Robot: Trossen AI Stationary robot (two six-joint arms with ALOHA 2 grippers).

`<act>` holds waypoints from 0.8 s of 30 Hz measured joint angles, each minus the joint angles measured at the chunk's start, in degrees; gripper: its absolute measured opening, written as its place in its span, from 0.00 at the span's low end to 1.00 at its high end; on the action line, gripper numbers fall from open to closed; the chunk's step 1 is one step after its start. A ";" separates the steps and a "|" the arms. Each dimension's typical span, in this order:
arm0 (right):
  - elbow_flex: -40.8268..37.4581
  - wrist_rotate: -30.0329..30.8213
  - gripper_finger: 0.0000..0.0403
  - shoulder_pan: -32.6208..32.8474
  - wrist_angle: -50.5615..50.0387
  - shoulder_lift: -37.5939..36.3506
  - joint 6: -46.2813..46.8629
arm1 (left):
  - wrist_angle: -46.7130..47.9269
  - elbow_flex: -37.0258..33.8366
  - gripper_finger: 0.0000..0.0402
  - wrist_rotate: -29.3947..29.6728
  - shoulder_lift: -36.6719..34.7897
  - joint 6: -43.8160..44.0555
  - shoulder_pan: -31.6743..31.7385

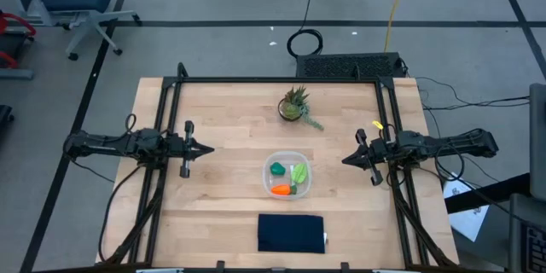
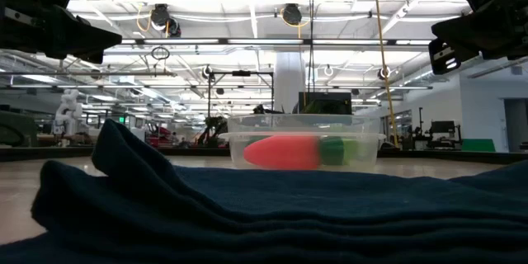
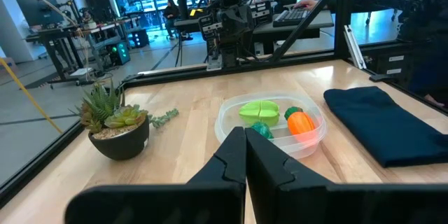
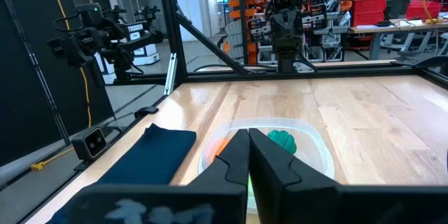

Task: Pick and placing Produce into tupperware
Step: Return to Home Position

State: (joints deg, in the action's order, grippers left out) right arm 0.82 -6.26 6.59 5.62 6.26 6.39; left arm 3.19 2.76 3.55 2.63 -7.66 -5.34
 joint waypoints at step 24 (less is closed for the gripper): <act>-0.02 0.00 0.00 0.00 -0.02 0.02 0.00 | 0.01 0.00 0.00 0.00 0.01 0.02 0.00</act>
